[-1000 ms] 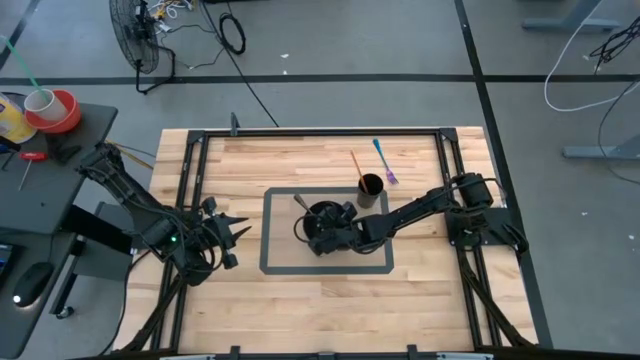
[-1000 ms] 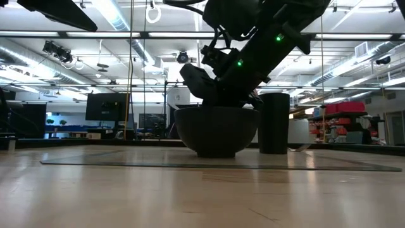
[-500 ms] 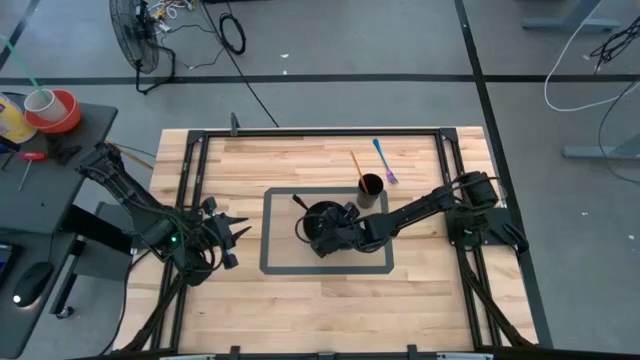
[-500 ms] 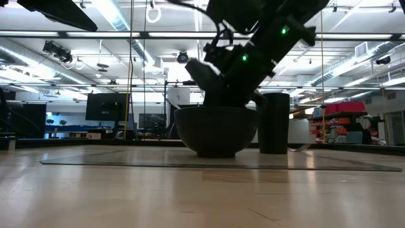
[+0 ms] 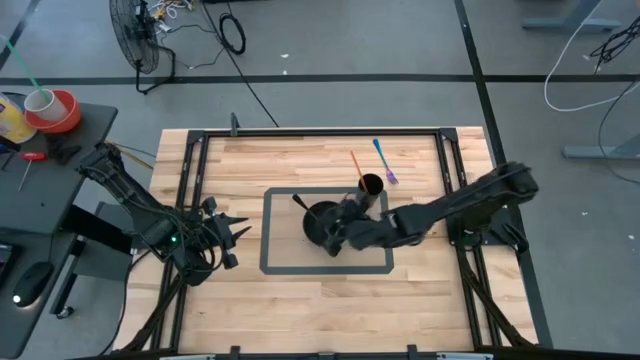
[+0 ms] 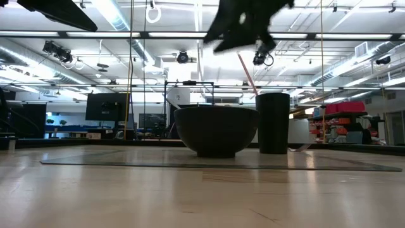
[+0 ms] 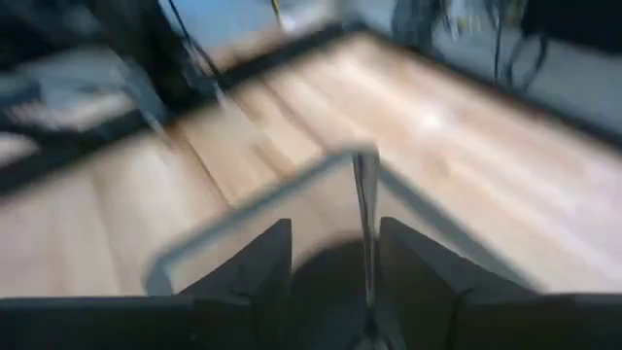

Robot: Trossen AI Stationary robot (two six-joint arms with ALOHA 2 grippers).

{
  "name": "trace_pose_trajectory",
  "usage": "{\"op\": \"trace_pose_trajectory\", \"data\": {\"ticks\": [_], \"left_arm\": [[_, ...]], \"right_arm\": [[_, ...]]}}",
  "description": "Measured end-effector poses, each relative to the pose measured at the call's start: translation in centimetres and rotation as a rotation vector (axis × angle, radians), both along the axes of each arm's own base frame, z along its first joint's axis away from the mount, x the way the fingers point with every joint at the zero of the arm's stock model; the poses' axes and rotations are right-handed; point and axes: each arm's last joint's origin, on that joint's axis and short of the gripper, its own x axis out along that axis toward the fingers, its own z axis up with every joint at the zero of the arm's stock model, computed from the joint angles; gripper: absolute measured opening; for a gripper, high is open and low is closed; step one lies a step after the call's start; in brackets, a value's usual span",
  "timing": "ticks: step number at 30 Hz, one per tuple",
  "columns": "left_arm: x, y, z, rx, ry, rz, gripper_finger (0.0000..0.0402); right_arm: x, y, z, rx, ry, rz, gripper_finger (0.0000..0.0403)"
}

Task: Pick & Place Utensil
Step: Put the blue fork into the black bowl on the transparent mat

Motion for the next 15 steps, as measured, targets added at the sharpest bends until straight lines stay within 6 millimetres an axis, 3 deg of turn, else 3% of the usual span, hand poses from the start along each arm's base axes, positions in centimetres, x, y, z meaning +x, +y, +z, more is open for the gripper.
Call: {"op": "trace_pose_trajectory", "data": {"ticks": [7,15], "left_arm": [[0.0,0.0,0.0,-0.001,-0.003,0.001,0.0105],[0.0,0.0,0.0,-0.006,-0.009,0.001,0.0105]], "right_arm": [[-4.7,-0.5,7.4,-0.032,-0.203,-0.032,0.0161],[-9.8,-4.5,11.3,-0.054,-0.260,-0.242,0.0160]]}}
